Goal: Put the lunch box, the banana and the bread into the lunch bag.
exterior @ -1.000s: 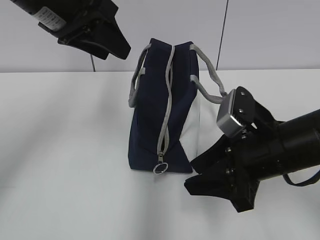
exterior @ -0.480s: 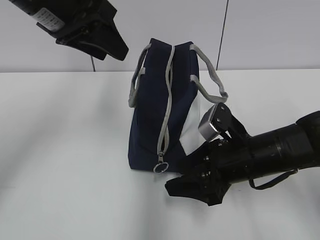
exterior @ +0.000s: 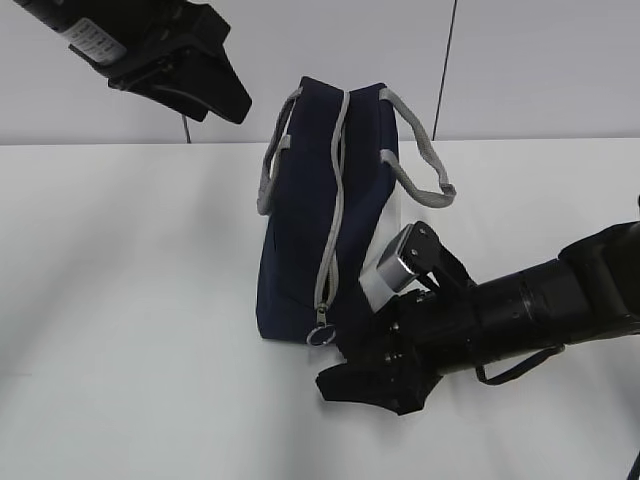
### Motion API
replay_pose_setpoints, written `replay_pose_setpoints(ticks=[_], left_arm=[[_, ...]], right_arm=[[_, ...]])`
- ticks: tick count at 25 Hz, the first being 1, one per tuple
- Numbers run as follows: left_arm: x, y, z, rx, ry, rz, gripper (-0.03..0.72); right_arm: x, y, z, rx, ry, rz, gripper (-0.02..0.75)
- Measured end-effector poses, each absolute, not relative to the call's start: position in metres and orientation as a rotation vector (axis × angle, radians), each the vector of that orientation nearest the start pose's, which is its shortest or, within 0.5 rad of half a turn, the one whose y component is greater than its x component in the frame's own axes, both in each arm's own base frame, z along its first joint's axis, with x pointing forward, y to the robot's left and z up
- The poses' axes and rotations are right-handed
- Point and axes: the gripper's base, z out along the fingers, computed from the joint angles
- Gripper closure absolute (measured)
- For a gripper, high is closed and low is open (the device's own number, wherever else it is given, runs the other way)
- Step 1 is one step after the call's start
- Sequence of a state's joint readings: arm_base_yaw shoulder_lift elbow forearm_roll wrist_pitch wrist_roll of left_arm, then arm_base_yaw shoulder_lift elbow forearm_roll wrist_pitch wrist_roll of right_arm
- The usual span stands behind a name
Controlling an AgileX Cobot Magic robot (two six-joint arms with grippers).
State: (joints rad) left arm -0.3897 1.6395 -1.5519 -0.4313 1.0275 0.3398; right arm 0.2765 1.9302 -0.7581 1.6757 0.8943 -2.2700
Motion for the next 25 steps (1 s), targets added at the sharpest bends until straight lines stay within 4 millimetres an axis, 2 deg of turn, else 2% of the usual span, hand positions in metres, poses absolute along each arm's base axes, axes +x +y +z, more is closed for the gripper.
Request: replay_pose_setpoints(ticks=[8,19,25], left_arm=[[0.317,-0.165,0.353,0.768,2.441,-0.572,0.308],[0.317,-0.165,0.353,0.77,2.44,-0.571,0.308],[0.316,-0.165,0.353,0.772,2.443,-0.571,0.308]], right_arm=[[0.284,0.154,0.118,-1.184,1.916,0.956,0.248],[0.285,0.154,0.118,-1.186,1.915,0.952,0.248],[0.285,0.15,0.111,-1.216,1.99,0.893,0.248]])
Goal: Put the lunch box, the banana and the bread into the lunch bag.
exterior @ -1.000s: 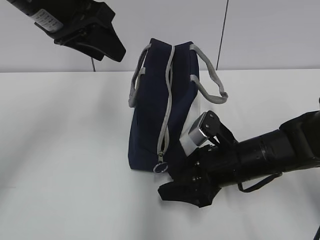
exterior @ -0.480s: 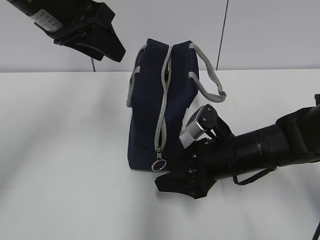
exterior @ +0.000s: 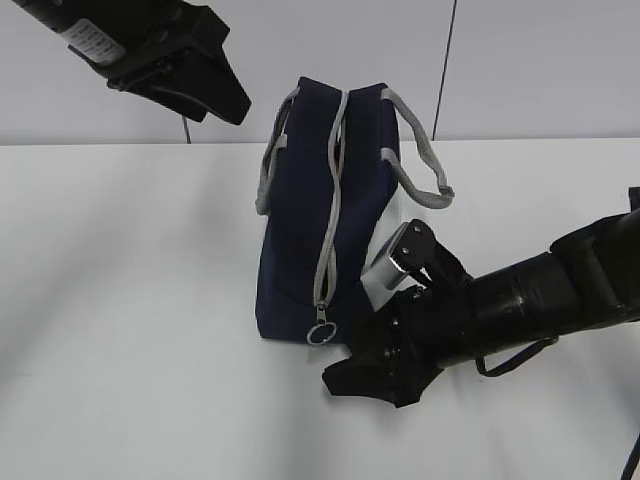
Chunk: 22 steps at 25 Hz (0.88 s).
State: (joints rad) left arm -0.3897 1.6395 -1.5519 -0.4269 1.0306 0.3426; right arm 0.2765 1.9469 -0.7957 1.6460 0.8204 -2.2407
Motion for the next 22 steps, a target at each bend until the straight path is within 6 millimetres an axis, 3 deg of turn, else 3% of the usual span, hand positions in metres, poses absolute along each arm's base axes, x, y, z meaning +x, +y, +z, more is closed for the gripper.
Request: replay_pose_setpoints(ticks=[10,22], left_arm=[[0.3164,-0.1649,0.3528,0.774,2.443,-0.57,0.308],[0.3164,-0.1649,0.3528,0.774,2.443,-0.57,0.308]], right_arm=[[0.276,0.1542,0.1157,-1.236,1.965,1.048,0.248],[0.2797,0.1553,0.1184,-1.163,1.961,1.054,0.248]])
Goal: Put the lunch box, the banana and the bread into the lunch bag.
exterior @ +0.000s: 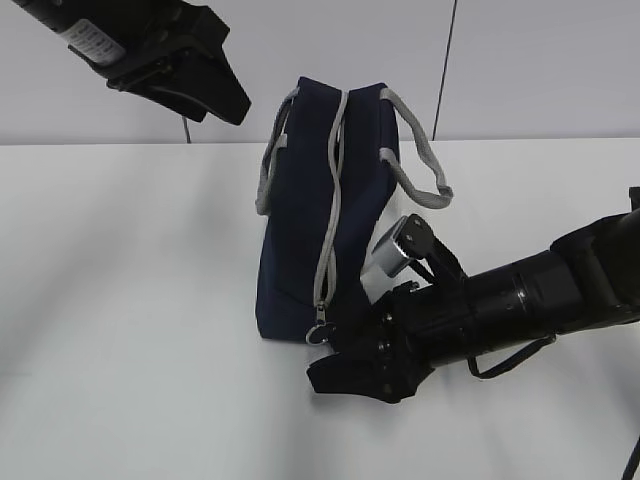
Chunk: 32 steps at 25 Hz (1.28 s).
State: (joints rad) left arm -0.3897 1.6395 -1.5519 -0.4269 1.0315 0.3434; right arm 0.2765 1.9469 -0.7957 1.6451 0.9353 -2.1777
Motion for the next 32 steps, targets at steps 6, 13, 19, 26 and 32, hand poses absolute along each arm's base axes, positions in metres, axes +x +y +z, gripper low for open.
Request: replay_pose_setpoints(ticks=[6,13,19,26,32], left_arm=[[0.3164,-0.1649,0.3528,0.774,2.443,-0.57,0.308],[0.3164,-0.1649,0.3528,0.774,2.443,-0.57,0.308],[0.3164,-0.1649,0.3528,0.774,2.443,-0.57,0.308],[0.3164,-0.1648,0.3528,0.774,2.443,-0.569,0.308],[0.3164,-0.1647,0.3527,0.775,2.443,-0.567,0.308]], right_arm=[[0.2837,0.1551,0.119,-1.137,1.945,1.015,0.248],[0.2859,0.1546,0.1189,-1.121,1.947,0.991,0.248],[0.2874,0.1547,0.1197,-1.097,1.945,0.988,0.248],[0.2872,0.155,0.1201,-1.104,1.934,0.989,0.247],[0.2889,0.1552,0.1212,-1.109,1.901,0.966,0.247]])
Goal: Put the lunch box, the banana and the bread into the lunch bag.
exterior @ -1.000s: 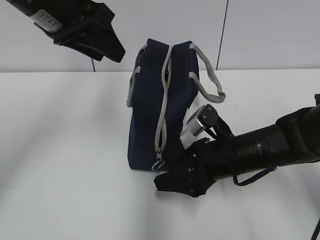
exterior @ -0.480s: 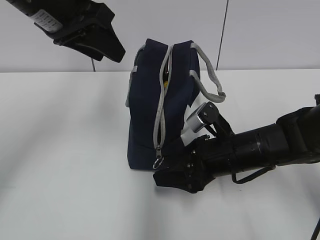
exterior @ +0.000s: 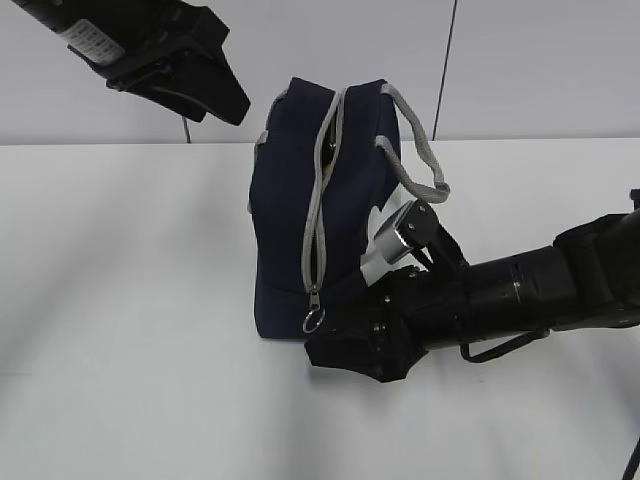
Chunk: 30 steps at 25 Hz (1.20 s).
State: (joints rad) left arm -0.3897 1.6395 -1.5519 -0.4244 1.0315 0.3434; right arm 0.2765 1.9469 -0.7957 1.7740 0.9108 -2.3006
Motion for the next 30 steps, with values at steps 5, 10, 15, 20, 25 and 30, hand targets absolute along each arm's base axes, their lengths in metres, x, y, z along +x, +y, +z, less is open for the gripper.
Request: replay_pose_setpoints(ticks=[5,10,15,20,25,30], left_arm=[[0.316,-0.165,0.353,0.775,2.443,-0.567,0.308],[0.316,-0.165,0.353,0.775,2.443,-0.566,0.308],[0.316,-0.165,0.353,0.775,2.443,-0.566,0.308],[0.316,-0.165,0.353,0.775,2.443,-0.566,0.308],[0.317,-0.164,0.352,0.778,2.444,-0.556,0.308],[0.317,-0.163,0.352,0.783,2.445,-0.542,0.308]], right_arm=[[0.29,0.155,0.121,-1.105,1.887,0.953,0.247],[0.289,0.157,0.108,-1.095,1.907,1.01,0.247],[0.288,0.158,0.101,-1.09,1.912,1.045,0.247],[0.293,0.159,0.104,-1.096,1.886,1.04,0.247],[0.295,0.159,0.105,-1.098,1.888,1.022,0.247],[0.294,0.157,0.1,-1.12,1.944,1.004,0.247]])
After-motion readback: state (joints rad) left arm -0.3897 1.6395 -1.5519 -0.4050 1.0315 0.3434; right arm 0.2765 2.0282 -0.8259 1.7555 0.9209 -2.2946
